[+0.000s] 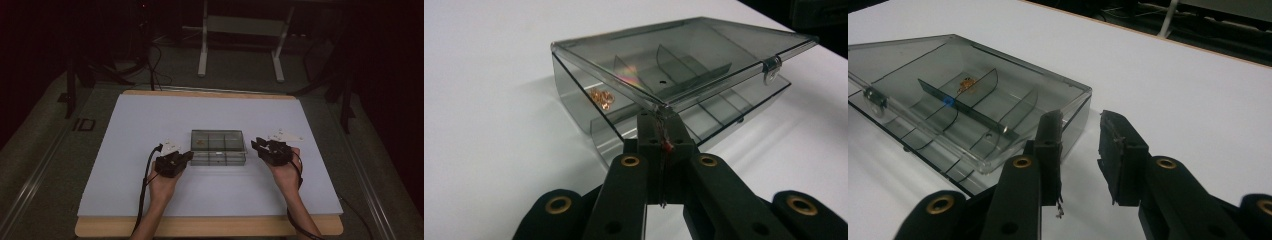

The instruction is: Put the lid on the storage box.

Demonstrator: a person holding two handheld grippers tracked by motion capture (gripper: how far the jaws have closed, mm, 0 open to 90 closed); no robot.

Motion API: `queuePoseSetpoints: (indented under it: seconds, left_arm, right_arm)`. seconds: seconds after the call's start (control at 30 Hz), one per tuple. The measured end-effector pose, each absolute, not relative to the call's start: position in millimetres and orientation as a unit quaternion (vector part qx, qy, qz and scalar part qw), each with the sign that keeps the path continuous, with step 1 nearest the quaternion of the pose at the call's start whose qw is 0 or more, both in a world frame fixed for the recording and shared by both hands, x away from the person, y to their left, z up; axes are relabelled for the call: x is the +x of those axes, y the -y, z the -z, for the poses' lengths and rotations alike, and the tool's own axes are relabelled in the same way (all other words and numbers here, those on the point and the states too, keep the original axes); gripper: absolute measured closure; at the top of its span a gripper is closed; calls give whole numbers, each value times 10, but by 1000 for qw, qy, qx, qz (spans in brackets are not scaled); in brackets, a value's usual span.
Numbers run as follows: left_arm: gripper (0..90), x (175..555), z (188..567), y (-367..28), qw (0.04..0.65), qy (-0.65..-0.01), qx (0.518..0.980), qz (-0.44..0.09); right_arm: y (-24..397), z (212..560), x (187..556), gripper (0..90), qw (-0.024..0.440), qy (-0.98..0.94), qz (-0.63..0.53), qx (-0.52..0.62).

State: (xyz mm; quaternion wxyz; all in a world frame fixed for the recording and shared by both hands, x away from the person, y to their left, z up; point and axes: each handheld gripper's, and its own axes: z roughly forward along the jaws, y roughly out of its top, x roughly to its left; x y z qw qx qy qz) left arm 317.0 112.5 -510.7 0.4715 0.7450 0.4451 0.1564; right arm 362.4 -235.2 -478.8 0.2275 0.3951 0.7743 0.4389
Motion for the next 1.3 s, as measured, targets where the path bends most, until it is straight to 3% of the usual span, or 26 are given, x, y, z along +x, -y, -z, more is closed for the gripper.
queuePoseSetpoints:
  seconds: [1.3]
  left_arm:
    - [887,3093,5223,-1142,439,-441,772,-128]
  right_arm:
    - [2344,4792,3612,709,226,-775,-439,394]
